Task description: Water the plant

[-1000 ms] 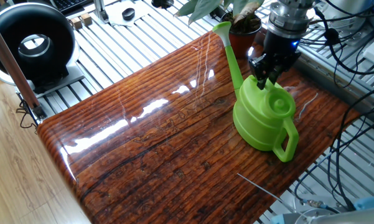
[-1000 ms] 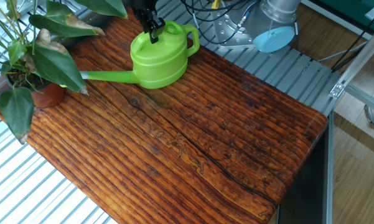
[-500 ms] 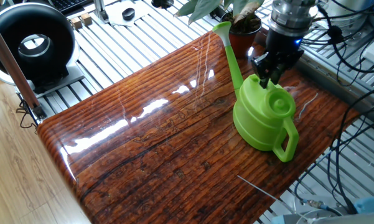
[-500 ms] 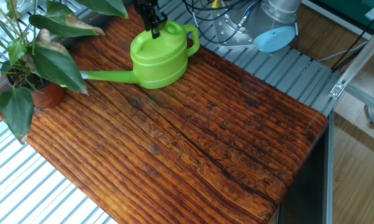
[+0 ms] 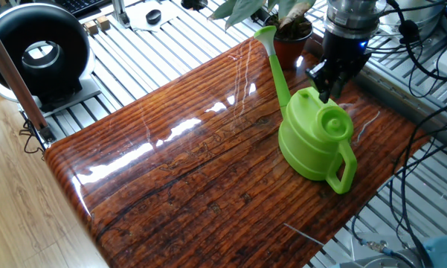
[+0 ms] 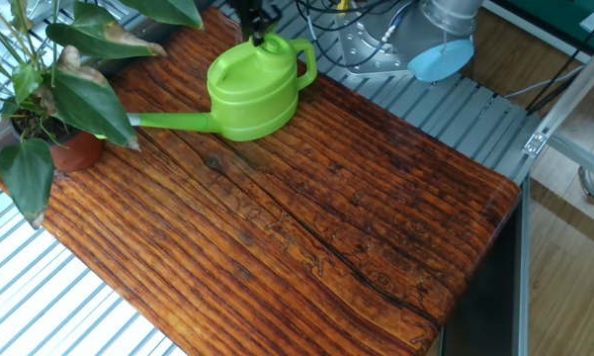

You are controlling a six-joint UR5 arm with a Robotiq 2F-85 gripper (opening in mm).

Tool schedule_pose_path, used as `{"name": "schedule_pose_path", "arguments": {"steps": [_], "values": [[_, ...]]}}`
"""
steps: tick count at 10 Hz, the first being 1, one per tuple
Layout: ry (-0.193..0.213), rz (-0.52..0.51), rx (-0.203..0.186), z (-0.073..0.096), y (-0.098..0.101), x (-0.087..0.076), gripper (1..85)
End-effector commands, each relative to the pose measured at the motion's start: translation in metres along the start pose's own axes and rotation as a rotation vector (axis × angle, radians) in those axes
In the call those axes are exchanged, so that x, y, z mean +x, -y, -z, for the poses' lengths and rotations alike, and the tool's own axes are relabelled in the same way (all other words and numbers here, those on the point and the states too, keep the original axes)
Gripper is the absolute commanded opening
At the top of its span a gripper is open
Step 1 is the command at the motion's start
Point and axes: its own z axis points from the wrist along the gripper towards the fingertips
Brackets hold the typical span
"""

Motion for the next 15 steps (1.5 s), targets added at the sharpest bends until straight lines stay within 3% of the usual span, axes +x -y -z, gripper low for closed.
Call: {"name": "schedule_pose_path", "arguments": {"steps": [1, 2, 3, 5, 7, 8, 9, 10, 11, 12, 13, 14, 15], "values": [[-0.181, 0.009, 0.004, 0.005, -0.023, 0.052, 1.3], [-0.236, 0.056, 0.041, 0.005, -0.015, 0.068, 1.3], [-0.281, 0.09, 0.028, 0.006, -0.015, 0.08, 1.3], [-0.24, 0.153, 0.018, 0.001, -0.013, 0.07, 1.3], [-0.162, 0.168, 0.069, -0.02, 0.009, 0.052, 1.3], [-0.144, 0.21, 0.077, -0.032, 0.024, 0.05, 1.3], [-0.155, 0.229, 0.072, -0.039, 0.036, 0.055, 1.3], [-0.213, 0.266, 0.087, -0.043, 0.055, 0.074, 1.3], [-0.266, 0.287, 0.061, -0.051, 0.061, 0.093, 1.3], [-0.273, 0.292, 0.061, -0.06, 0.07, 0.099, 1.3], [-0.244, 0.281, 0.065, -0.067, 0.074, 0.094, 1.3], [-0.241, 0.293, 0.052, -0.072, 0.07, 0.093, 1.3], [-0.236, 0.308, 0.015, -0.077, 0.059, 0.091, 1.3]]}}
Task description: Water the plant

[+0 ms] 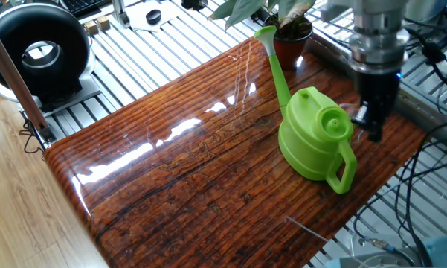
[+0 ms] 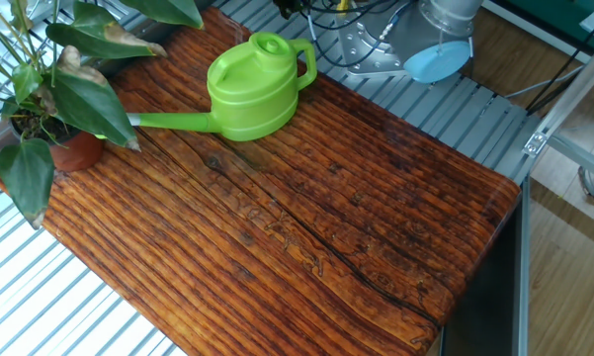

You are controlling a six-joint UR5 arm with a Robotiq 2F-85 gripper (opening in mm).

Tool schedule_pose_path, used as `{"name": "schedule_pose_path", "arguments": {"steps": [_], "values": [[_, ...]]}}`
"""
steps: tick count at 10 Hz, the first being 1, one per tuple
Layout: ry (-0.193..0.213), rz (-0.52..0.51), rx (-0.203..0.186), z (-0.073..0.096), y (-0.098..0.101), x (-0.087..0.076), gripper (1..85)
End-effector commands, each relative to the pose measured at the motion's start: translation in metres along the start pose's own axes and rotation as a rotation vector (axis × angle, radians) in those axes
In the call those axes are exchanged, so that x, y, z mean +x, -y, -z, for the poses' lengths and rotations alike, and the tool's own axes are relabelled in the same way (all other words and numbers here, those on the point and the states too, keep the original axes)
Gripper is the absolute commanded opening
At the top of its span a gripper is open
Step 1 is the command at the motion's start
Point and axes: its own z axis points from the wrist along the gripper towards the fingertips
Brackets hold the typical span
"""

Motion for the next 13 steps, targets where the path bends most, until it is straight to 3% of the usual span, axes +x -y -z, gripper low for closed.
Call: {"name": "schedule_pose_path", "arguments": {"steps": [1, 3, 5, 7, 13], "values": [[0.033, 0.039, -0.096, -0.018, -0.024, -0.012, 1.3], [0.086, 0.017, -0.101, -0.027, -0.037, -0.037, 1.3], [0.081, 0.011, -0.082, -0.029, -0.033, -0.037, 1.3], [0.1, 0.023, -0.125, -0.028, -0.046, -0.043, 1.3], [0.165, 0.005, -0.18, -0.005, -0.063, -0.068, 1.3]]}}
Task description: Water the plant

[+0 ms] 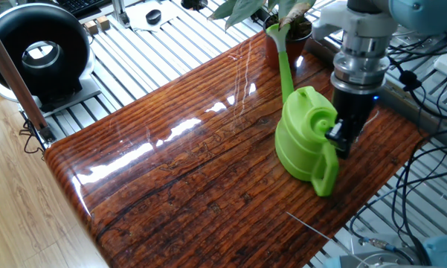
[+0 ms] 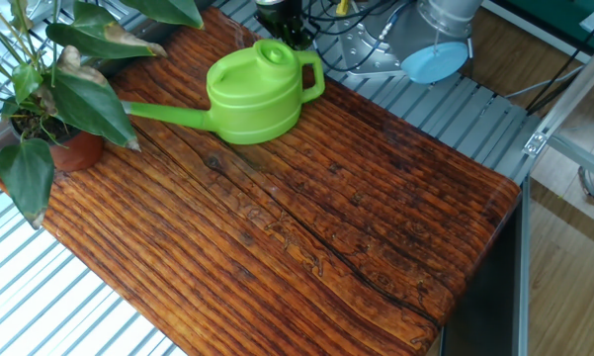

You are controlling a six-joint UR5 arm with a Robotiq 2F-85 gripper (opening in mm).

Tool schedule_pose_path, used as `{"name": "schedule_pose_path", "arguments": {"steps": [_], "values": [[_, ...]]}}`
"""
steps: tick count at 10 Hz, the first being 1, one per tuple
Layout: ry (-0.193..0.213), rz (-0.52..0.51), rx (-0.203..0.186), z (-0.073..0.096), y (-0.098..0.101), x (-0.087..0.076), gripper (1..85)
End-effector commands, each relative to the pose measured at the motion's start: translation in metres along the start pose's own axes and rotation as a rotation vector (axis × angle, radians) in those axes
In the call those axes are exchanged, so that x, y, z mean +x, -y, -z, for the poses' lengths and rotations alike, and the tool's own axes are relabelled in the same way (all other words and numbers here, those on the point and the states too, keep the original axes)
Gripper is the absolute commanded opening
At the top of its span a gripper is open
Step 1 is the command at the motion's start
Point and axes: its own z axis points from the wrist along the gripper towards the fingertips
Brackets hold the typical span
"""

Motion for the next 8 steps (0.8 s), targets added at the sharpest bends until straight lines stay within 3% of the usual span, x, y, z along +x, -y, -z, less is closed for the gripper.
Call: {"name": "schedule_pose_path", "arguments": {"steps": [1, 3, 8], "values": [[0.043, -0.017, -0.037, 0.01, -0.016, -0.019, 1.3], [0.054, -0.023, -0.061, 0.017, -0.028, -0.027, 1.3], [0.075, -0.021, -0.067, 0.033, -0.047, -0.047, 1.3]]}}
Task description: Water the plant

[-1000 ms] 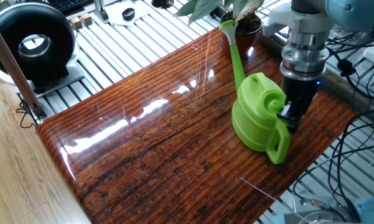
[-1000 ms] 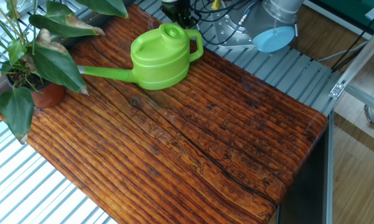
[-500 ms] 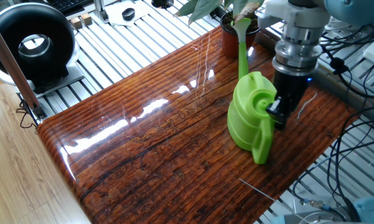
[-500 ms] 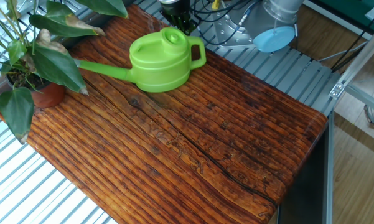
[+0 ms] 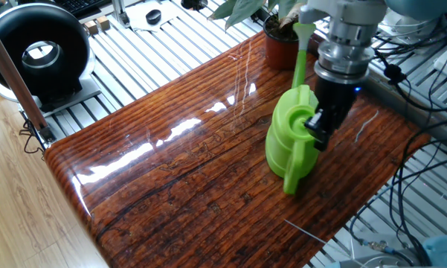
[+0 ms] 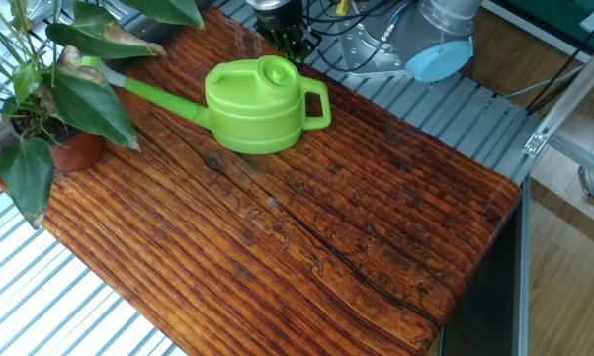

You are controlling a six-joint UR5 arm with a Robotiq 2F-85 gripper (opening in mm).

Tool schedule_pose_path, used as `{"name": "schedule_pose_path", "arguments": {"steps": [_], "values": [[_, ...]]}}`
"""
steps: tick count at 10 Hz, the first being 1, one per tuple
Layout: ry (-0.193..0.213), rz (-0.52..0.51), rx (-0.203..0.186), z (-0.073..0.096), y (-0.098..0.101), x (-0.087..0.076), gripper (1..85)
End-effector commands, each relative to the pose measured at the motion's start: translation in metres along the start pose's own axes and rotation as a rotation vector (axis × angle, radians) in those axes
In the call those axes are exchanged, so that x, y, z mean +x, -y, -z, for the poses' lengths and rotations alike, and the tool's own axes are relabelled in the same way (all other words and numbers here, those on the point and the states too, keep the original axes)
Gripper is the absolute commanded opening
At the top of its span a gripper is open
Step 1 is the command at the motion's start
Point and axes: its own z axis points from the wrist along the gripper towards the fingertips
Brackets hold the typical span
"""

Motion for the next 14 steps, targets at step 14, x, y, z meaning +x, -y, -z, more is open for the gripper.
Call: {"name": "schedule_pose_path", "arguments": {"steps": [14], "values": [[-0.132, -0.1, -0.004, 0.042, -0.052, 0.036, 1.3]]}}
